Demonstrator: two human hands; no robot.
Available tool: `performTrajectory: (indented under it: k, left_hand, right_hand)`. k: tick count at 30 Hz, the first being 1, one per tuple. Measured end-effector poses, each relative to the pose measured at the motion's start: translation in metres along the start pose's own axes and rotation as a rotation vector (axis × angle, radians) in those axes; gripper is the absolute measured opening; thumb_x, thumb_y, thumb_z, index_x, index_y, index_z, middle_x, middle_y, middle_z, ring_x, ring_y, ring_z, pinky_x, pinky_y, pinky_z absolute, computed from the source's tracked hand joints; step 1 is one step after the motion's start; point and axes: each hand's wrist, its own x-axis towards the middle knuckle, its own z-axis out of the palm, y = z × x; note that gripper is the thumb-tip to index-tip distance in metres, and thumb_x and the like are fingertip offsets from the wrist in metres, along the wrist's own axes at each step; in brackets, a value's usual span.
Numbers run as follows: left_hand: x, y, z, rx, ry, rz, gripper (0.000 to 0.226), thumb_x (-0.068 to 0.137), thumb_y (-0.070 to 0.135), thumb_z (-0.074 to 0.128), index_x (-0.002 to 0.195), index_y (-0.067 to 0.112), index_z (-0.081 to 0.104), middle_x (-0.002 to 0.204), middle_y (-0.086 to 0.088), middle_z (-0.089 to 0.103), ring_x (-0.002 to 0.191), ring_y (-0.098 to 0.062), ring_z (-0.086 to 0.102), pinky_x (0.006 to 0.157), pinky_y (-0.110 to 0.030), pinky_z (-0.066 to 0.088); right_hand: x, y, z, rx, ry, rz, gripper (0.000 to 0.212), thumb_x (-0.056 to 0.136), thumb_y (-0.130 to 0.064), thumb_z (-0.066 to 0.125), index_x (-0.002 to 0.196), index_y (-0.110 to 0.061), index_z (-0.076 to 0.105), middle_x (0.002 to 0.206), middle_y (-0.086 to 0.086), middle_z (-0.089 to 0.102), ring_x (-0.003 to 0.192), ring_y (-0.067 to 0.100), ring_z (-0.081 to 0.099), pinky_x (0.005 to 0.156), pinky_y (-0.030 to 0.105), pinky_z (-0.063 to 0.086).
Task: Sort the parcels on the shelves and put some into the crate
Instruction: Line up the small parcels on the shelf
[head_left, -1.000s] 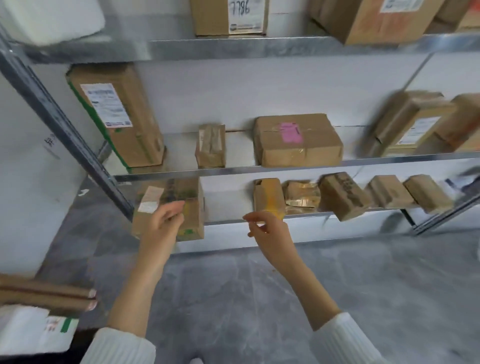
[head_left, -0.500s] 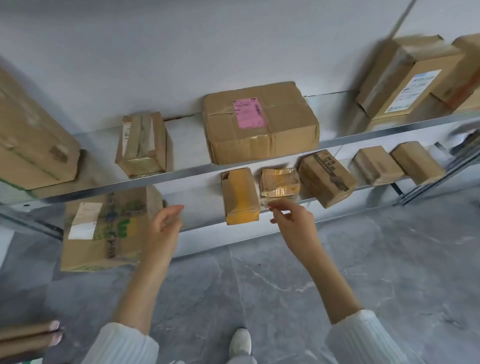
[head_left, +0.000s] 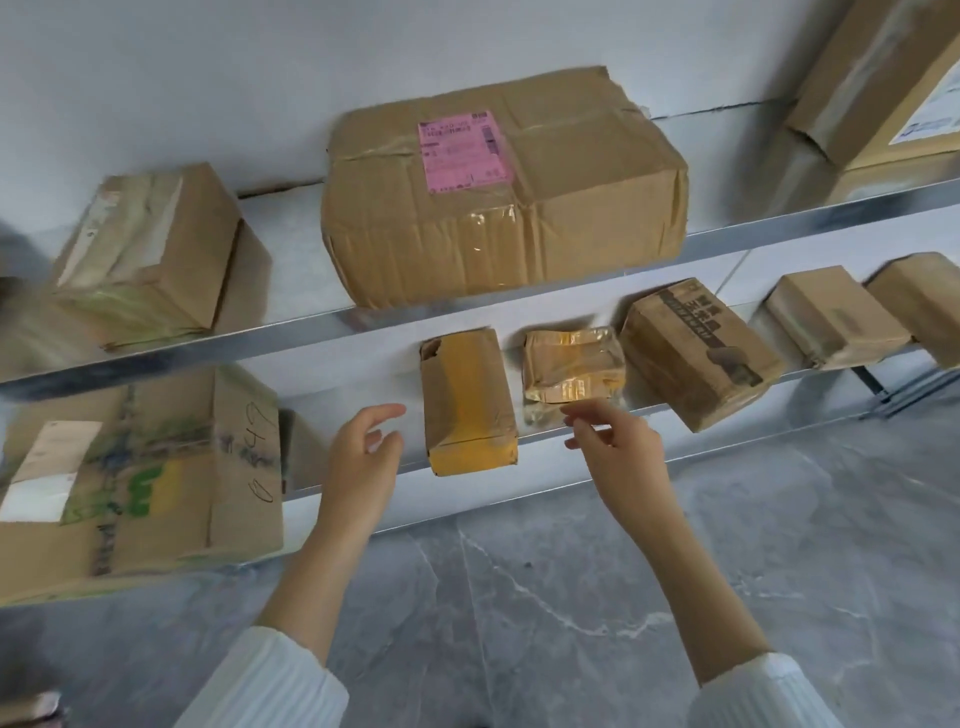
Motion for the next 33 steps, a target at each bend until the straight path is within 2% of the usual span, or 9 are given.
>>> performTrajectory:
  k: [2, 5, 11, 13, 15, 18, 24, 29, 33]
  left_hand:
    - [0.013, -0.012, 0.020, 0.032, 0.019, 0.004, 0.031, 0.095, 0.011, 0.047, 0.119, 0.024, 0.062, 0.129, -0.002, 0.059, 0.120, -0.025, 0.052, 0.098, -0.038, 0.043]
    - [0.030, -0.034, 0.045, 0.069, 0.023, 0.069, 0.030, 0.095, 0.013, 0.047, 0.119, 0.026, 0.061, 0.132, 0.004, 0.054, 0.124, -0.017, 0.048, 0.097, -0.030, 0.039]
    - [0.059, -0.077, 0.104, 0.209, 0.078, 0.211, 0.037, 0.096, 0.026, 0.052, 0.132, 0.021, 0.049, 0.143, 0.000, 0.041, 0.131, -0.016, 0.040, 0.096, -0.020, 0.031]
    - [0.065, -0.092, 0.128, 0.307, 0.090, 0.179, 0.056, 0.092, 0.047, 0.052, 0.140, 0.023, 0.036, 0.154, -0.002, 0.023, 0.139, -0.023, 0.030, 0.106, -0.037, 0.035]
    - [0.071, -0.100, 0.148, 0.472, 0.112, 0.178, 0.076, 0.084, 0.067, 0.048, 0.144, 0.027, 0.025, 0.160, 0.000, 0.007, 0.146, -0.029, 0.011, 0.113, -0.056, 0.023]
    - [0.086, -0.107, 0.167, 0.619, 0.151, 0.217, 0.094, 0.073, 0.083, 0.039, 0.147, 0.029, 0.016, 0.161, 0.001, -0.004, 0.147, -0.030, -0.003, 0.112, -0.061, 0.010]
    - [0.107, -0.138, 0.184, 0.644, 0.208, 0.255, 0.103, 0.067, 0.089, 0.035, 0.146, 0.027, 0.013, 0.156, 0.001, 0.013, 0.143, -0.029, 0.012, 0.105, -0.057, 0.033]
    - [0.108, -0.146, 0.191, 0.659, 0.255, 0.296, 0.112, 0.060, 0.094, 0.035, 0.146, 0.025, 0.015, 0.155, 0.002, 0.013, 0.142, -0.030, 0.012, 0.102, -0.057, 0.034]
    - [0.104, -0.147, 0.195, 0.677, 0.311, 0.315, 0.107, 0.062, 0.091, 0.040, 0.141, 0.022, 0.022, 0.152, -0.002, 0.020, 0.139, -0.032, 0.017, 0.099, -0.057, 0.036]
  right_hand:
    - [0.015, 0.018, 0.007, -0.017, 0.009, -0.031, 0.026, 0.093, -0.006, 0.049, 0.094, -0.025, 0.066, 0.083, -0.020, 0.065, 0.082, 0.009, 0.066, 0.058, 0.010, 0.038]
    - [0.033, 0.042, 0.017, -0.005, 0.036, -0.071, 0.025, 0.092, -0.006, 0.049, 0.098, -0.021, 0.068, 0.084, -0.017, 0.066, 0.082, 0.010, 0.066, 0.066, 0.013, 0.043]
    - [0.060, 0.092, 0.038, 0.008, 0.066, -0.149, 0.025, 0.093, -0.004, 0.049, 0.098, -0.019, 0.068, 0.082, -0.016, 0.065, 0.079, 0.004, 0.063, 0.063, 0.001, 0.041]
    - [0.068, 0.110, 0.047, 0.014, 0.072, -0.162, 0.025, 0.093, -0.004, 0.049, 0.098, -0.019, 0.069, 0.081, -0.017, 0.065, 0.078, 0.001, 0.062, 0.063, 0.000, 0.041]
    - [0.075, 0.127, 0.056, 0.018, 0.078, -0.179, 0.025, 0.093, -0.005, 0.050, 0.098, -0.020, 0.069, 0.082, -0.019, 0.065, 0.079, 0.003, 0.063, 0.064, 0.001, 0.041]
    - [0.087, 0.147, 0.068, 0.030, 0.082, -0.214, 0.025, 0.093, -0.005, 0.050, 0.096, -0.022, 0.068, 0.084, -0.016, 0.066, 0.082, 0.011, 0.066, 0.065, 0.004, 0.043]
    - [0.104, 0.177, 0.080, 0.036, 0.116, -0.320, 0.023, 0.094, -0.006, 0.050, 0.096, -0.019, 0.068, 0.083, -0.017, 0.064, 0.081, 0.010, 0.067, 0.062, 0.003, 0.043]
    - [0.108, 0.197, 0.093, 0.066, 0.138, -0.411, 0.024, 0.093, -0.004, 0.050, 0.096, -0.017, 0.070, 0.083, -0.012, 0.067, 0.079, 0.015, 0.067, 0.064, 0.010, 0.047]
    - [0.102, 0.205, 0.101, 0.099, 0.120, -0.435, 0.022, 0.093, -0.004, 0.052, 0.093, -0.019, 0.068, 0.084, -0.007, 0.068, 0.078, 0.014, 0.067, 0.069, 0.017, 0.049]
